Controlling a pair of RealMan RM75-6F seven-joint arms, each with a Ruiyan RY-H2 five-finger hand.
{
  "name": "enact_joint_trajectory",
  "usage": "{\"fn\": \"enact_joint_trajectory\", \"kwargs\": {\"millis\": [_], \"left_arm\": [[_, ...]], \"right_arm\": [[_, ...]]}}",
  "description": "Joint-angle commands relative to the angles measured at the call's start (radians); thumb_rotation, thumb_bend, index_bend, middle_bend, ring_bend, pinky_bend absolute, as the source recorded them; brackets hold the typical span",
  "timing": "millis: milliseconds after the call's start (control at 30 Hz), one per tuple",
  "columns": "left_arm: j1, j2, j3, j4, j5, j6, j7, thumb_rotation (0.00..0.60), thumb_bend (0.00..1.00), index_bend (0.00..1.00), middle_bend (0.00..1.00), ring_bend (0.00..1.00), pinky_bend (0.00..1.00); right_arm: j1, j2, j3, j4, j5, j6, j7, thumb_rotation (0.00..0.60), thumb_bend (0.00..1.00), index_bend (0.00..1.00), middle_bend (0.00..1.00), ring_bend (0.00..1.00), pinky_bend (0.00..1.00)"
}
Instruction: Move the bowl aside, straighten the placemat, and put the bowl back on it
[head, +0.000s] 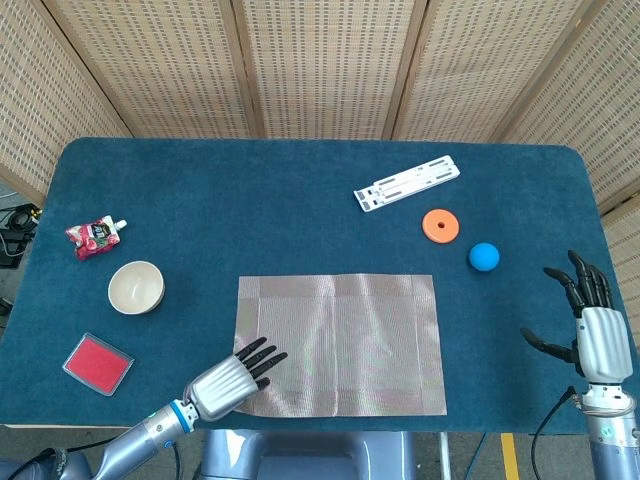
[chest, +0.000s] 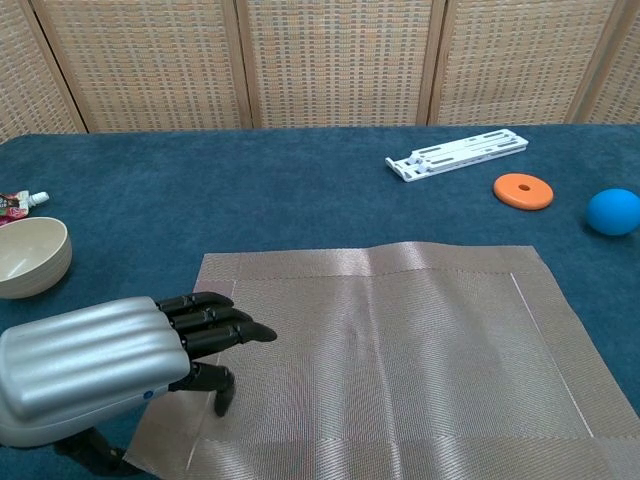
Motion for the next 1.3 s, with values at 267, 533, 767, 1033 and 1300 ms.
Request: {"fn": "enact_joint_trajectory", "kwargs": {"millis": [267,533,767,1033,1300], "left_arm": [[0.092,0.079,0.055,0.002,0.100,0.154,-0.100,0.600,0.06,0.02,0.00,0.00,0.00],[0.179,0.184,0.041,0.041,0.118,0.331,-0.211,0.600,0.07,0.10,0.00,0.00,0.00],[0.238,0.246,-0.052,0.152,-0.015,0.407,-0.356,0.600,0.09,0.21,0.00,0.00,0.00],[0.255,0.205,-0.124,0.319,-0.122,0.360,-0.456,0.600,0.25,0.49,0.00,0.00,0.00],[0.243,0.124,-0.175,0.505,-0.234,0.213,-0.515,0.600,0.28,0.52,0.00,0.00,0.00]], "right_arm": [[-0.008,-0.008,-0.026,-0.020,-0.042,0.018,-0.047,0.600,0.24,0.22,0.00,0.00,0.00],[-0.016,-0.012,-0.047,-0.038,-0.084,0.039,-0.079,0.600,0.24,0.22,0.00,0.00,0.00],[-0.024,-0.013,-0.063,-0.051,-0.112,0.053,-0.096,0.600,0.24,0.22,0.00,0.00,0.00],[-0.023,-0.016,-0.069,-0.051,-0.118,0.048,-0.104,0.600,0.24,0.22,0.00,0.00,0.00],[-0.020,-0.018,-0.071,-0.050,-0.113,0.038,-0.110,0.600,0.24,0.22,0.00,0.00,0.00]]}}
